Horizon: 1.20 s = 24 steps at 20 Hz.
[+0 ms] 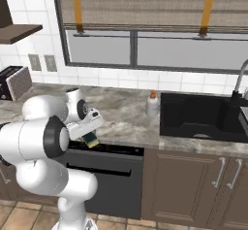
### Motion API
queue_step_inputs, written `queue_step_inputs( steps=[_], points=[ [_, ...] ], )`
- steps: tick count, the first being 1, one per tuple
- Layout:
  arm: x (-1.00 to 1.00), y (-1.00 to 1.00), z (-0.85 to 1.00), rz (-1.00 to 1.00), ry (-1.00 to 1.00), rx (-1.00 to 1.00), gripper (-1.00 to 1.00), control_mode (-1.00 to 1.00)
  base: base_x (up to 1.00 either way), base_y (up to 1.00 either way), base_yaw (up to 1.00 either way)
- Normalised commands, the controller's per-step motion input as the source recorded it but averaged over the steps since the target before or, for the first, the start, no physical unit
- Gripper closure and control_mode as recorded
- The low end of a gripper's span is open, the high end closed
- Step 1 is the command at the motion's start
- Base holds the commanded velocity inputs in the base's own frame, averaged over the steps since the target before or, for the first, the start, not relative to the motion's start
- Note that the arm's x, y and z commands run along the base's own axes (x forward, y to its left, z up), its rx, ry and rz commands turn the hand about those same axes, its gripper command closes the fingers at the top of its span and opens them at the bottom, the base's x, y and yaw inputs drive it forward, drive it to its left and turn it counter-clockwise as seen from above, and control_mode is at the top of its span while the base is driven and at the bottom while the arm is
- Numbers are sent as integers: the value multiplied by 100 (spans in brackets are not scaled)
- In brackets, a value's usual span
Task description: Restock the sink supplies by placing the sponge and soap dispenser on the counter and next to the sink. Make sure the soap dispenser is upright.
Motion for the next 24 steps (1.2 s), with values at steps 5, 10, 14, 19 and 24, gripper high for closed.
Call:
queue_step_inputs(
  steps=[5, 10, 14, 19, 24],
  points=[
    [0, 0, 0, 0, 0, 0, 100, 100, 31, -85, 13],
    [39, -17, -13, 12, 10, 0, 100, -100, 13, -20, 7],
    [90, -27, -21, 23, 18, 0, 100, -100, 0, 0, 0],
    [76, -54, -16, 28, 16, 0, 100, -100, 0, 0, 0],
    [44, -30, -21, 30, 10, 0, 100, -100, 0, 0, 0]
  ],
)
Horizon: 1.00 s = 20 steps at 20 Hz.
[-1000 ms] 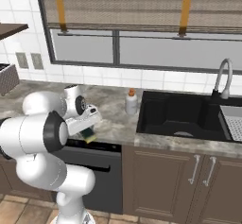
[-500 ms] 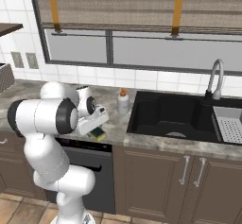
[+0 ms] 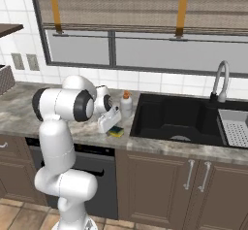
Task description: Restock the sink supplies by placing the sponge and soap dispenser on the counter and next to the sink. Make sure the soap dispenser is upright.
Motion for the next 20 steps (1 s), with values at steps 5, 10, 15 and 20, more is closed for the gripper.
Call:
queue_step_inputs(
  steps=[5, 10, 15, 20],
  points=[
    [38, 0, -26, 26, 5, 0, 100, -100, 0, 0, 0],
    [39, 0, -31, 24, 0, 0, 100, -100, 0, 0, 0],
    [2, 17, -32, 16, 0, 0, -100, -100, 0, 0, 0],
    [0, 18, -15, 8, -2, 0, -100, -100, 0, 0, 0]
  ],
)
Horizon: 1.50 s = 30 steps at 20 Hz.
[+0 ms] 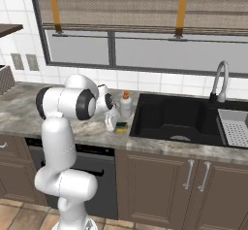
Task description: Restock the sink supplies by placing the sponge and soap dispenser on the counter and next to the sink. Make sure the soap dispenser is upright.
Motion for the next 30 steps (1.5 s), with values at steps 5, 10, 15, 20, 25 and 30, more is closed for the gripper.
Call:
queue_step_inputs(
  steps=[5, 10, 15, 20, 25, 30],
  points=[
    [0, 2, 0, 6, -7, 1, -100, -100, 0, 0, 0],
    [-4, 4, 26, 3, -8, 0, -100, -100, 0, 0, 0],
    [-37, 0, 64, 0, -15, 0, -100, -100, 0, 0, 0],
    [-60, 0, 57, 0, -12, 0, -100, -100, 0, 0, 0],
    [-62, 0, 48, 0, -9, 0, -100, -100, 0, 0, 0],
    [-36, 0, 45, 0, -6, 0, -100, -100, 0, 0, 0]
  ],
)
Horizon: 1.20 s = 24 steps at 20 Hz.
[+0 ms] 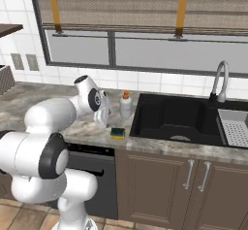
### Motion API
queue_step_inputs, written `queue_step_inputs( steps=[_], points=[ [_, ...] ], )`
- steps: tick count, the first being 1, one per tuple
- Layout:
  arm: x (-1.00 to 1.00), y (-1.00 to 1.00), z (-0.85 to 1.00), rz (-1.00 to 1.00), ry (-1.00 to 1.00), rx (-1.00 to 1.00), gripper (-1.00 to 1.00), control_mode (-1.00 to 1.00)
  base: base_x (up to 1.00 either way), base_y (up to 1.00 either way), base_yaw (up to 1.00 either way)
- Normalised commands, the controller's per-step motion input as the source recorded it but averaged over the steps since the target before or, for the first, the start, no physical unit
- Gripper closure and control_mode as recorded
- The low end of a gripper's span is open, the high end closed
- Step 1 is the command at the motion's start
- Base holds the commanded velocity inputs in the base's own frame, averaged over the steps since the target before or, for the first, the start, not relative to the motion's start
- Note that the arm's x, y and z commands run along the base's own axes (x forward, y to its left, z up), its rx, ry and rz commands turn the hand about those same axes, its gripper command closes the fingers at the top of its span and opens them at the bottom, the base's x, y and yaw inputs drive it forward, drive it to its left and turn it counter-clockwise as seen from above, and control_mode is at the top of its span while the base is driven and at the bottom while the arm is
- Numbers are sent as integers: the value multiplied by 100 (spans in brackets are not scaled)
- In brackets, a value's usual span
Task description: Restock the sink supplies by placing the sponge and soap dispenser on the counter and next to the sink. Make sure the soap dispenser is upright.
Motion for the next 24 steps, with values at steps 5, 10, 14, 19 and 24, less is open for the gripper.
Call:
queue_step_inputs(
  steps=[5, 10, 14, 19, 24],
  points=[
    [-70, 0, 52, 0, -7, 0, -100, -100, 0, 0, 0],
    [-75, 5, 58, 0, -4, 0, -100, -100, 0, 0, 0],
    [-81, 4, 56, 0, -6, 3, -100, -100, 0, 0, 0],
    [-73, 20, 45, 0, -9, 8, -100, -100, 0, 0, 0],
    [-58, 33, 20, -1, -11, 12, -100, -100, 0, 0, 0]
  ],
)
